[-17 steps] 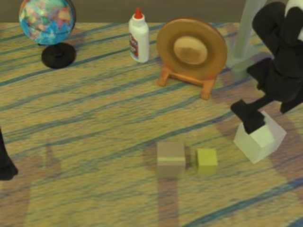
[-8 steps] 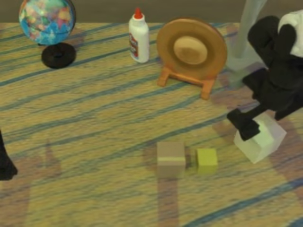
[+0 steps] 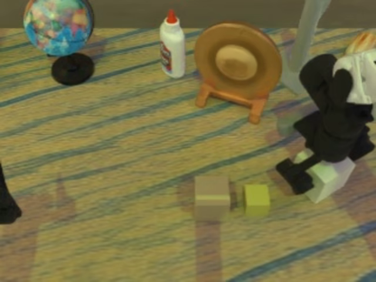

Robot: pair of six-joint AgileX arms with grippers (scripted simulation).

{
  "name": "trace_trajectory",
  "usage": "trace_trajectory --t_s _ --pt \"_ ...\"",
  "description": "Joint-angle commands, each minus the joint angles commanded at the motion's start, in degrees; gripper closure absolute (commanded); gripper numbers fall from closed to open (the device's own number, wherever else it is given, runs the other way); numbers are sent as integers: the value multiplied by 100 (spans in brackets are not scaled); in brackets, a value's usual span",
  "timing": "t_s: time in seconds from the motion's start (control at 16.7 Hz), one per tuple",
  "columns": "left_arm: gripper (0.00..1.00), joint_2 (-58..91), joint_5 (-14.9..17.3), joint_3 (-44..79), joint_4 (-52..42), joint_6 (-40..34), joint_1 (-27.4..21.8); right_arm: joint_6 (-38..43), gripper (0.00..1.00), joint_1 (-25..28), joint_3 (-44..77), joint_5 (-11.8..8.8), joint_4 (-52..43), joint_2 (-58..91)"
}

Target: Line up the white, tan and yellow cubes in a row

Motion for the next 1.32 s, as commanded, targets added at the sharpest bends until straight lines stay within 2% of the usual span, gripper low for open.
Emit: trace_trajectory --t_s 0.12,0.9,1.32 --pt "0 0 0 0 0 0 0 0 0 0 0 0 0 0" --pt "0 0 0 0 0 0 0 0 98 0 0 0 0 0" --pt "0 0 0 0 0 0 0 0 100 0 0 0 0 0"
